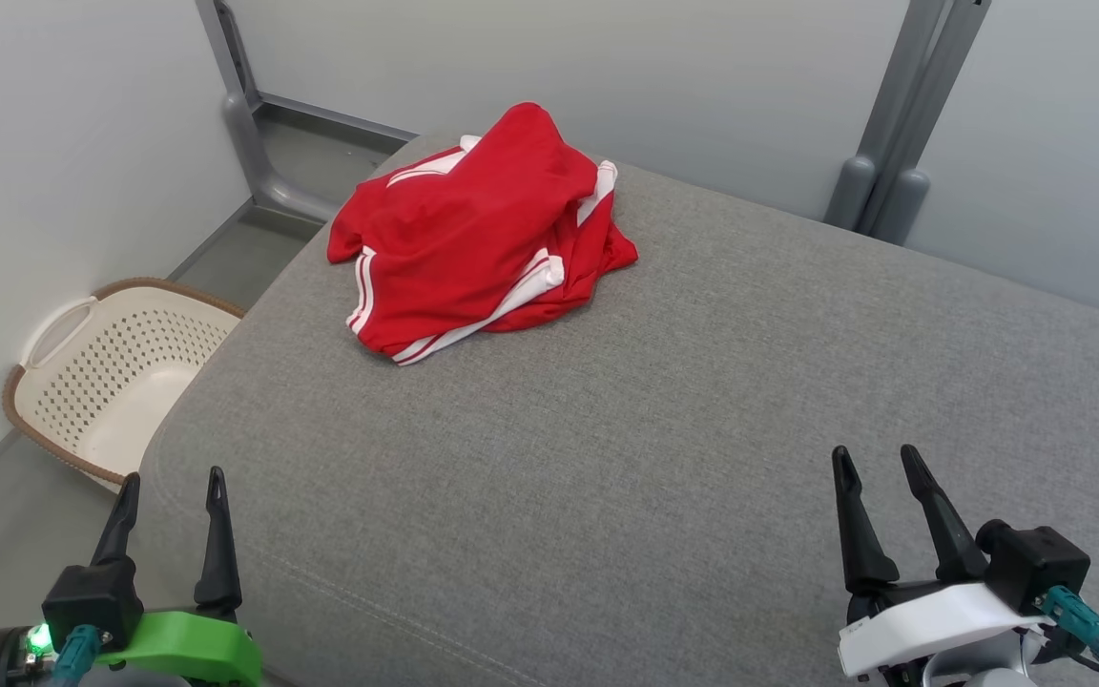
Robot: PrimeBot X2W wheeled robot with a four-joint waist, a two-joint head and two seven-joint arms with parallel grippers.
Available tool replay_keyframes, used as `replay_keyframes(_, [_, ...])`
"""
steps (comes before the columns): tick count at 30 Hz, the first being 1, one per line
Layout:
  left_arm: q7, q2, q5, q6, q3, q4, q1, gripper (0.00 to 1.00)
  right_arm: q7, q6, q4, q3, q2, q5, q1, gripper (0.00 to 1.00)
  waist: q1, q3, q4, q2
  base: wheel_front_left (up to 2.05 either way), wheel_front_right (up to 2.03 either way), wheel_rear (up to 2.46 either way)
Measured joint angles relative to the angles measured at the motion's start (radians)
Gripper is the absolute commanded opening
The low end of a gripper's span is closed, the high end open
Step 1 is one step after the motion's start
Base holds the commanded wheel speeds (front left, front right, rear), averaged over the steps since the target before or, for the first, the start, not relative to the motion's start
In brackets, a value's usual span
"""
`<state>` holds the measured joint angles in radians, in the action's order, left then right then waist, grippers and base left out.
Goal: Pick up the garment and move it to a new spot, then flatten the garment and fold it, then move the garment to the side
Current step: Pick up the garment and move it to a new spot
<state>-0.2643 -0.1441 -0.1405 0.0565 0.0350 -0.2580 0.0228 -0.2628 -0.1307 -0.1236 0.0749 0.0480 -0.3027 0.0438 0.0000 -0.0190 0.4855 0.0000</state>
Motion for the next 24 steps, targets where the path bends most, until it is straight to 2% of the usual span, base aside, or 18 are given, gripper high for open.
replay_keyframes(11, [0.0,-0.015,-0.035,-0.003,0.051,0.016,0.086,1.0,0.0,0.0,-0.004,-0.011,0.0,0.038,-0.036,1.0,0.0,0.033,-0.071,0.0,0.0,0.0,0.0])
replay_keyframes(24, [0.01,-0.124,-0.097,0.04,0.08,-0.04,0.434,1.0,0.0,0.0,0.039,-0.089,0.001,0.114,-0.109,1.0,0.0,0.158,-0.251,0.0,0.0,0.0,0.0])
